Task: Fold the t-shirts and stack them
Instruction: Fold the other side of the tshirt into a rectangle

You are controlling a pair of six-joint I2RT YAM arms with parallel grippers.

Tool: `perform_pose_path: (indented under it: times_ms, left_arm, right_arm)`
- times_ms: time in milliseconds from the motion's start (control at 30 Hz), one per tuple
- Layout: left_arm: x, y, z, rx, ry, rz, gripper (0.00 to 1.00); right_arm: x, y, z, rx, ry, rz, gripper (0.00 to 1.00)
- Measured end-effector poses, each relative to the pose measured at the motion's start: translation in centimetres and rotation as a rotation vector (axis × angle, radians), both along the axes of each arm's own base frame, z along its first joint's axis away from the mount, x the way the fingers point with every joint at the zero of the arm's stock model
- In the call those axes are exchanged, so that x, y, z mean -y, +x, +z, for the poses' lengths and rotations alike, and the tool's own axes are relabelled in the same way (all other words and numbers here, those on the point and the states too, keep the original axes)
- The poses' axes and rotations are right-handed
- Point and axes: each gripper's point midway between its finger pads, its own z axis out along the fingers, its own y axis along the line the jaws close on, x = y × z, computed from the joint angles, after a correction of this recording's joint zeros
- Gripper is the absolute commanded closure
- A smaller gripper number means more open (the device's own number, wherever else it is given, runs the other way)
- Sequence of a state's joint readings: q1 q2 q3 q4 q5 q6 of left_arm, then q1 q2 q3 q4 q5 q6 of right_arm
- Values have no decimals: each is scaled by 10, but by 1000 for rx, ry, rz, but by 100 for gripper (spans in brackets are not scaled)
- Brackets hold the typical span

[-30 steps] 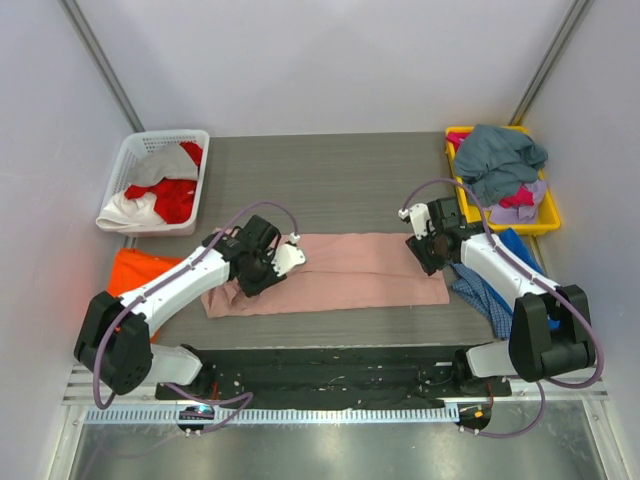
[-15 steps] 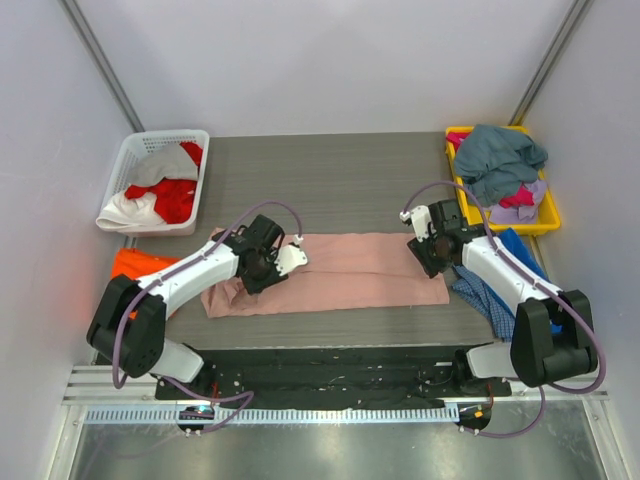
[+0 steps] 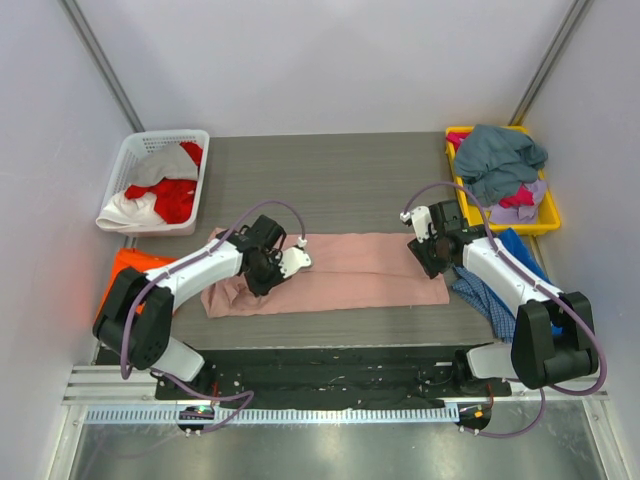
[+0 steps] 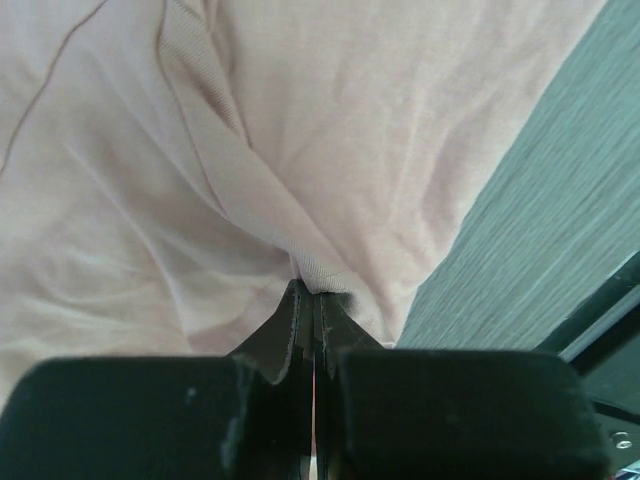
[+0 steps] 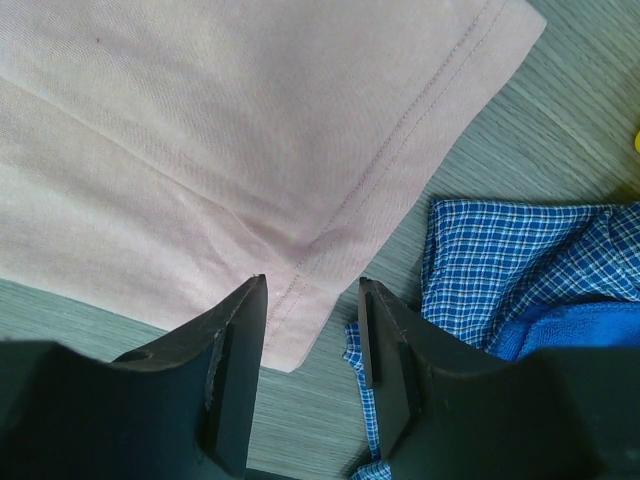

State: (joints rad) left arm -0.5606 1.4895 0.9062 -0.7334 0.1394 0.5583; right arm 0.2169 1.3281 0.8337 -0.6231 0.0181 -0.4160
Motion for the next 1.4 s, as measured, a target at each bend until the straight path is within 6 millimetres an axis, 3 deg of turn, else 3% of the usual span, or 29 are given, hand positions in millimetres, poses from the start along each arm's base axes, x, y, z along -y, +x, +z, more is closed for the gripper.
perform_pose_path:
  times_ms: [500, 600, 667, 733, 933, 1067, 1233, 1400]
  left_arm:
    - [27, -21, 18, -97, -146, -60, 100]
    - [29, -30, 18, -132, -155, -90, 96]
    - [30, -35, 16, -156, -156, -101, 85]
    - [30, -39, 12, -174, -152, -109, 81]
    - [21, -45, 8, -177, -122, -108, 69]
    - [9, -41, 18, -72, -102, -85, 62]
    - [-1, -28, 38, 88, -103, -65, 60]
    - [-20, -24, 31, 160, -45, -29, 58]
  right_arm:
    - [2, -5, -5, -15, -8, -3, 51]
    - [2, -5, -5, -15, -8, -3, 52]
    - [2, -5, -5, -15, -9, -2, 51]
    - [2, -5, -5, -14, -9, -2, 51]
    - [1, -5, -5, -14, -9, 0, 51]
    - [1, -5, -5, -14, -9, 0, 52]
    - [1, -4, -5, -14, -8, 1, 52]
    - [1, -4, -5, -13, -8, 1, 51]
